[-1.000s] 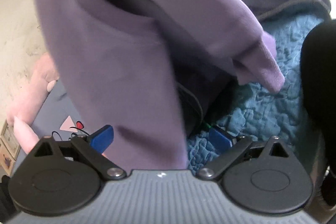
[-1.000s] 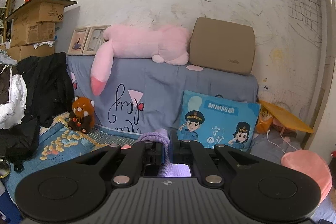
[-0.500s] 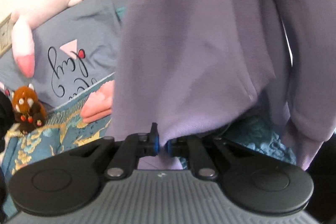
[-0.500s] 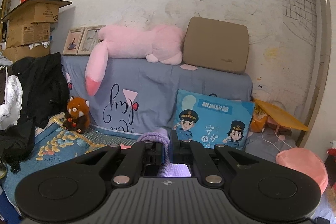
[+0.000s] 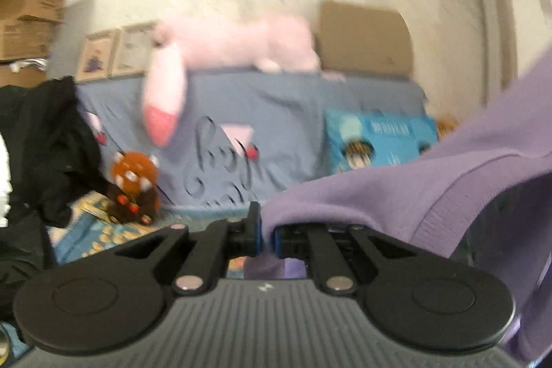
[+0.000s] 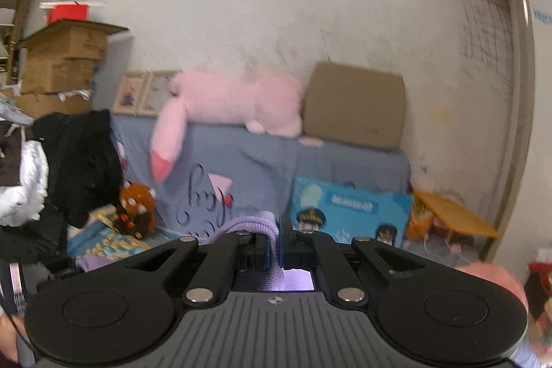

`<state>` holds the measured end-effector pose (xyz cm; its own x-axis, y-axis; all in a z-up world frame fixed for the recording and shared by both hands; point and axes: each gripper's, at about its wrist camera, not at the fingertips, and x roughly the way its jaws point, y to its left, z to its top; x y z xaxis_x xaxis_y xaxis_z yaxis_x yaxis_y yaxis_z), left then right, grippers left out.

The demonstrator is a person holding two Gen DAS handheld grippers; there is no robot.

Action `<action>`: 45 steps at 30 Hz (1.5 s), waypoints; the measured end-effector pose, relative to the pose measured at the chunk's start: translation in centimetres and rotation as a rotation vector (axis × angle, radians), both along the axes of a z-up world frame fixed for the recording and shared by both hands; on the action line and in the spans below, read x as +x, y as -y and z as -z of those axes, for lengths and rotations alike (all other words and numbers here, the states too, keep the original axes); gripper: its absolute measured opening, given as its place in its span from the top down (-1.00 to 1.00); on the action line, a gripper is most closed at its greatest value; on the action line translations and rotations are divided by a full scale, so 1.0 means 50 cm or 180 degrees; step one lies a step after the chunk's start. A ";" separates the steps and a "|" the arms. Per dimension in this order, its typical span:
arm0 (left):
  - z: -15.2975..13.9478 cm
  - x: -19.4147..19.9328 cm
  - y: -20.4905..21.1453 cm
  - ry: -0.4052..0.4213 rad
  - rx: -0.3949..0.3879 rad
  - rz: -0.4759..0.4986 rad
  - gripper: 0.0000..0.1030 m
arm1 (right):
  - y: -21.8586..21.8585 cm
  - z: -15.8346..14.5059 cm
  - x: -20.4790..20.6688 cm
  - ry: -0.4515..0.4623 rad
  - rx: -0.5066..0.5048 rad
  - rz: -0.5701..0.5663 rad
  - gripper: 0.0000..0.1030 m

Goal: Fold clothes
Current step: 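Lower the sweatshirt onto the quilt with both grippers and open them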

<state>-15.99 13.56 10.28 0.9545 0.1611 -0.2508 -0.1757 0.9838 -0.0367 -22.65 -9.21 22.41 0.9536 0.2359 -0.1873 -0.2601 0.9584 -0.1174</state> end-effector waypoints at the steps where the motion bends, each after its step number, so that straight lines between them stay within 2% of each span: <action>1: -0.030 -0.013 -0.022 0.0080 -0.0025 -0.0021 0.87 | -0.006 -0.011 -0.014 0.0059 -0.0007 -0.0034 0.91; 5: -0.161 -0.089 -0.097 0.0421 -0.0008 -0.0099 0.87 | -0.021 -0.054 -0.064 0.0257 0.0031 -0.0139 0.91; 7: -0.236 -0.138 -0.133 0.0587 0.0049 -0.0110 0.87 | -0.018 -0.079 -0.084 0.0293 0.0149 -0.0222 0.91; 12: -0.390 -0.279 -0.193 0.0877 0.0347 -0.0034 0.87 | -0.013 -0.104 -0.146 0.0278 0.0408 -0.0509 0.91; 17: -0.490 -0.403 -0.218 0.0912 0.0735 -0.0060 0.86 | -0.019 -0.105 -0.186 0.0161 0.0533 -0.0835 0.91; 19: -0.498 -0.416 -0.229 0.0772 0.0774 -0.0034 0.85 | -0.031 -0.094 -0.175 0.0078 0.0514 -0.0895 0.91; 21: -0.491 -0.397 -0.251 0.0546 0.0720 -0.0008 0.84 | -0.043 -0.080 -0.155 -0.0025 0.0493 -0.0928 0.91; 24: -0.446 -0.320 -0.275 0.0148 0.0634 -0.0020 0.84 | -0.064 -0.027 -0.061 -0.0330 0.0466 -0.0870 0.91; 27: -0.347 -0.167 -0.306 -0.0328 0.0568 -0.0058 0.82 | -0.090 0.063 0.097 -0.0700 0.0417 -0.0689 0.90; 32: -0.097 0.154 -0.366 -0.1209 0.0341 -0.0062 0.77 | -0.146 0.263 0.402 -0.1440 0.0379 -0.0284 0.90; 34: 0.011 0.286 -0.384 -0.1573 0.0437 -0.0120 0.76 | -0.176 0.355 0.508 -0.1699 0.0288 -0.0128 0.90; 36: 0.102 0.392 -0.391 -0.1830 0.0662 -0.0209 0.73 | -0.200 0.447 0.602 -0.1941 0.0253 -0.0018 0.90; 37: 0.145 0.435 -0.391 -0.1928 0.0735 -0.0239 0.71 | -0.205 0.479 0.634 -0.2009 0.0247 0.0025 0.90; 39: 0.216 0.511 -0.397 -0.2068 0.0700 -0.0277 0.71 | -0.213 0.537 0.694 -0.2127 0.0240 0.0109 0.90; 41: 0.265 0.576 -0.410 -0.2135 0.0687 -0.0365 0.71 | -0.212 0.562 0.731 -0.2233 0.0289 0.0113 0.90; 45: 0.304 0.671 -0.452 -0.2129 0.0556 -0.0395 0.71 | -0.207 0.605 0.801 -0.2443 0.0398 0.0110 0.90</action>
<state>17.56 36.18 -4.93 0.5763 0.3503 -0.7383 -0.2168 0.9366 0.2751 17.41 1.13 -7.85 0.5749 0.2712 -0.7719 -0.1946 0.9617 0.1929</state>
